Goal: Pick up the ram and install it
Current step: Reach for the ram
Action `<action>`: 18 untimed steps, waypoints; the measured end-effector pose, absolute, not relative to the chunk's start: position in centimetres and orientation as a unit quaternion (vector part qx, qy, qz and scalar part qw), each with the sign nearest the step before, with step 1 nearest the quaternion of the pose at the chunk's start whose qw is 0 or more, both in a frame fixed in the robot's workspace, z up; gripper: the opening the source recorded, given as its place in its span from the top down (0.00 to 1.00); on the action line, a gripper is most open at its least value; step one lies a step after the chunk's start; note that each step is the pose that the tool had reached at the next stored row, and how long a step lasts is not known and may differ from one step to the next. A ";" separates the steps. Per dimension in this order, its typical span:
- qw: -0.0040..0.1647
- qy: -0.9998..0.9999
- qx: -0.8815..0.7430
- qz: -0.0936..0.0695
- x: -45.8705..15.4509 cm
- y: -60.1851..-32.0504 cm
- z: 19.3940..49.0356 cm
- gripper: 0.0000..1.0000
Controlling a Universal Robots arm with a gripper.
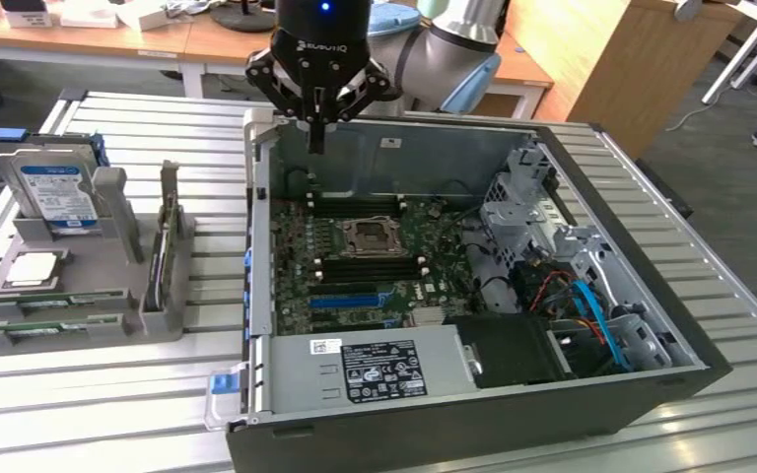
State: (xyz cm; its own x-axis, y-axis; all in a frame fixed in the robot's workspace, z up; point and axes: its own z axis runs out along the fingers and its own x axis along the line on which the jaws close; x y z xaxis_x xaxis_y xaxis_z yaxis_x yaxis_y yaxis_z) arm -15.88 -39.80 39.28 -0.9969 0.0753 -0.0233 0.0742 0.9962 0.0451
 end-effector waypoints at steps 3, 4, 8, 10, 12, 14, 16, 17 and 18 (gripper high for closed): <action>0.012 0.999 0.037 0.022 -16.4 -39.8 39.3 0.89; 0.012 0.999 0.037 0.022 -16.6 -39.8 39.3 0.89; 0.012 0.999 0.037 0.022 -17.4 -39.8 39.3 0.89; 0.012 0.999 0.037 0.022 -17.7 -39.8 39.3 0.89; 0.012 0.999 0.037 0.022 -18.1 -39.7 39.3 0.89; 0.012 0.999 0.037 0.022 -18.6 -39.7 39.2 0.89; 0.012 0.999 0.037 0.022 -19.0 -39.7 39.2 0.89; 0.012 0.999 0.037 0.022 -19.2 -39.7 39.2 0.89; 0.013 0.999 0.037 0.022 -19.4 -39.7 39.2 0.89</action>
State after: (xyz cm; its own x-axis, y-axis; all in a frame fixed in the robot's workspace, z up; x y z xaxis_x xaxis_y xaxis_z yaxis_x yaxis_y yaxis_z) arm -19.39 -39.69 39.23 -0.9969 0.0753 -0.0233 0.0742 0.9962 0.0451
